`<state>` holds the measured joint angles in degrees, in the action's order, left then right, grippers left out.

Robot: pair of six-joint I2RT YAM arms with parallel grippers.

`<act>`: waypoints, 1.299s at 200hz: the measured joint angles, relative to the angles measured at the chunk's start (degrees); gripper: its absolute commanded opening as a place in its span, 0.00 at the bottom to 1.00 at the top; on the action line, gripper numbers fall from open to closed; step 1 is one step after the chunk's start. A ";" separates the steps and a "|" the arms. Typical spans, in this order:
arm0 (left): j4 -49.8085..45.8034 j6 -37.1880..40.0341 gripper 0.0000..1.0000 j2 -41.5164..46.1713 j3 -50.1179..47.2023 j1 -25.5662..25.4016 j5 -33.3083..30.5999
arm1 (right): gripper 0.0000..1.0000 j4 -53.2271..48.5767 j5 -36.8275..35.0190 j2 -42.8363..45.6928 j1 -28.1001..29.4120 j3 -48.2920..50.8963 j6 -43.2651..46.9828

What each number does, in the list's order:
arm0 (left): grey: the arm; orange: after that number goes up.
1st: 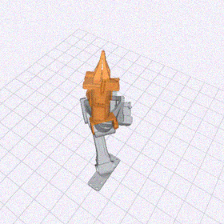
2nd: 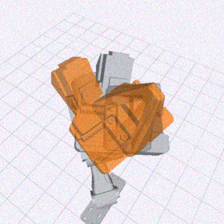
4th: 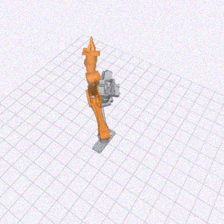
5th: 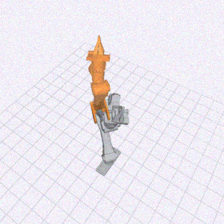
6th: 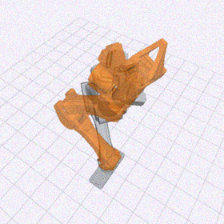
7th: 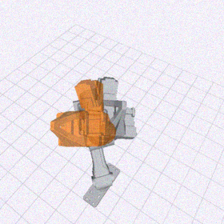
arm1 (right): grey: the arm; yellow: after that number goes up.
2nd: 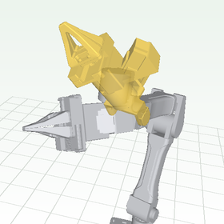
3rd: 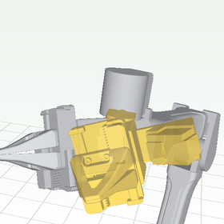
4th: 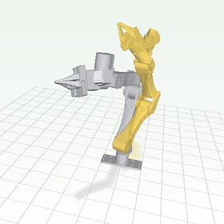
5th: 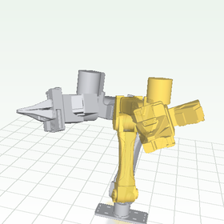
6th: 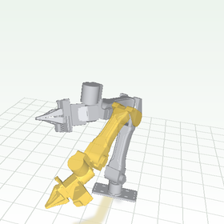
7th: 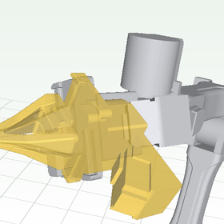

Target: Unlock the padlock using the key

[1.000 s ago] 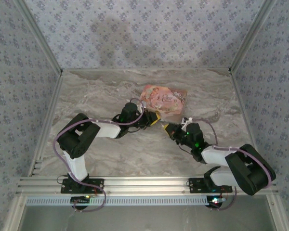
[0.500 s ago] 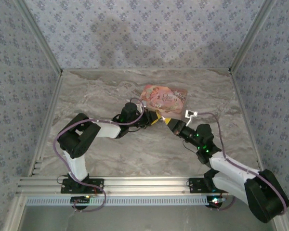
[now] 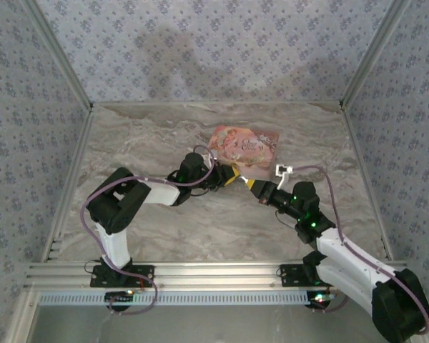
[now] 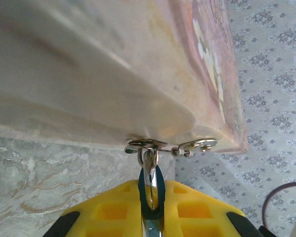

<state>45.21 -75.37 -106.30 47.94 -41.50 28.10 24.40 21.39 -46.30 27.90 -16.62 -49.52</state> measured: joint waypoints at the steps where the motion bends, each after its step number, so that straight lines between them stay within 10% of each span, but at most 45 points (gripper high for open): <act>1: -0.02 0.00 0.12 0.00 0.00 0.00 0.00 | 0.00 -0.28 -0.02 0.07 0.04 -0.09 0.15; 82: -0.48 -0.17 0.12 0.00 0.00 -0.11 0.44 | 0.00 -20.83 -13.33 3.06 8.31 -7.45 22.16; 260: -2.34 12.44 0.38 -1.20 -4.76 -0.31 0.94 | 0.00 -27.69 -16.48 5.77 9.01 -7.45 25.20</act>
<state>42.87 -62.94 -107.50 43.18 -41.80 29.04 -3.29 4.91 -40.53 36.91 -24.08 -24.32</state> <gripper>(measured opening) 0.374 0.064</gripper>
